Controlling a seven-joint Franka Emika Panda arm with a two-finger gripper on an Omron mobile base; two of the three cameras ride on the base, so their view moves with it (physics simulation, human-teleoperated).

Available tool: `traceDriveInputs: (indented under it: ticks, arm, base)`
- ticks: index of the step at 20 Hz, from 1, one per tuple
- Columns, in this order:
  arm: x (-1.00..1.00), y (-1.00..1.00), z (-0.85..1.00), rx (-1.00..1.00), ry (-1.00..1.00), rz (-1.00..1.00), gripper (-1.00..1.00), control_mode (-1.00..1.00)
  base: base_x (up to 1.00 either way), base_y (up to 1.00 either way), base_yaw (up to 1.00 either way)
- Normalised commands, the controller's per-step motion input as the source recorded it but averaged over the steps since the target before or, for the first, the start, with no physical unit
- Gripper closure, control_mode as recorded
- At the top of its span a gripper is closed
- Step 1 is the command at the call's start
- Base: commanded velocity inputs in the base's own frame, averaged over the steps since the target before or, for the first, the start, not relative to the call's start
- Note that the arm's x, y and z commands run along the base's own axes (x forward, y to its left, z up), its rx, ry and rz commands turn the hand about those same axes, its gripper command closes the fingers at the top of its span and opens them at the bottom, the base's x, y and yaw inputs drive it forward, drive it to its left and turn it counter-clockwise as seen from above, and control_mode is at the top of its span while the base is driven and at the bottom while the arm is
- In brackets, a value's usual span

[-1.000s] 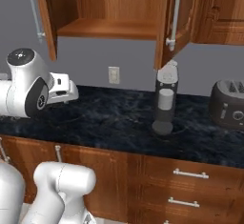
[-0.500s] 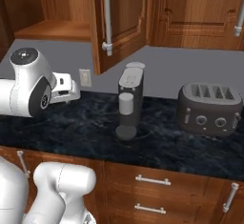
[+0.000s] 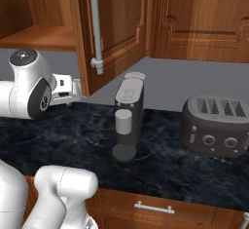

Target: Open the cabinet and move the ladle to the pot. Then close the cabinet.

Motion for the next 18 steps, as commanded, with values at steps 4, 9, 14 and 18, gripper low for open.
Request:
traceDriveInputs:
  ticks: [4,9,14,18]
  arm:
    - [0.00,0.00,0.00,0.00,0.00,0.00,-1.00,1.00]
    - [-0.19,0.11,0.15,0.00,-0.10,0.00,-1.00,-1.00]
    - [-0.97,0.28,0.50,0.00,-0.45,-0.01,-1.00,-1.00]
    - [-0.79,0.28,0.41,-0.02,-0.40,-0.02,-1.00,-1.00]
  base:
    - [0.67,0.26,-0.02]
    - [0.06,0.03,0.00]
    - [0.00,0.00,0.00]
    - [0.00,0.00,0.00]
